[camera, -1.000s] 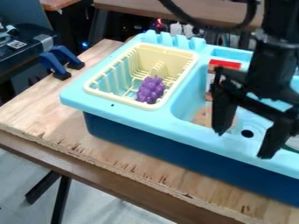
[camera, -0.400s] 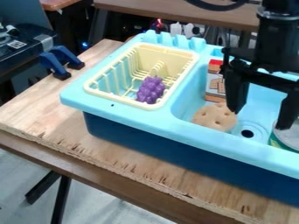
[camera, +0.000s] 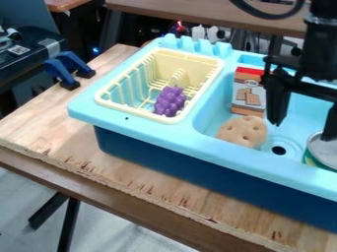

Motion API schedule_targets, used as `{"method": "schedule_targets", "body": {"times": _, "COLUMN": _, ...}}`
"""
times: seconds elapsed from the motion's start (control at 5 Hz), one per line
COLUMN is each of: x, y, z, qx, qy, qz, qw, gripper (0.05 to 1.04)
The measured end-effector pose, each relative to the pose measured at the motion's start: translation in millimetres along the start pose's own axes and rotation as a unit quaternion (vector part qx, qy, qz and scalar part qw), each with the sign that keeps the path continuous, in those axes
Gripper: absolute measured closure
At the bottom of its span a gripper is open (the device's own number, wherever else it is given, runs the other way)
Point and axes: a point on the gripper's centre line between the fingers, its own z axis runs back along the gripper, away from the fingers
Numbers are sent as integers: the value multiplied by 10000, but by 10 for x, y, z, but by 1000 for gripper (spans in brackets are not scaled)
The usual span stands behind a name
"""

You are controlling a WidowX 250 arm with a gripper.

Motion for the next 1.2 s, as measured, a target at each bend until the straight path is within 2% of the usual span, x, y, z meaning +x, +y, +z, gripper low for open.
{"method": "schedule_targets", "body": {"times": 0.2, "x": 60, "y": -108, "z": -65, "qx": 46, "qy": 145, "qz": -86, "qw": 9998, "gripper": 85}}
{"method": "schedule_targets", "body": {"times": 0.4, "x": 81, "y": -162, "z": -81, "qx": -12, "qy": 71, "qz": -29, "qw": 10000, "gripper": 85}}
{"method": "schedule_targets", "body": {"times": 0.8, "x": 81, "y": -193, "z": -98, "qx": 12, "qy": 357, "qz": 52, "qw": 9993, "gripper": 85}}
{"method": "schedule_targets", "body": {"times": 1.2, "x": 82, "y": -191, "z": -310, "qx": 95, "qy": 717, "qz": 63, "qw": 9974, "gripper": 85}}
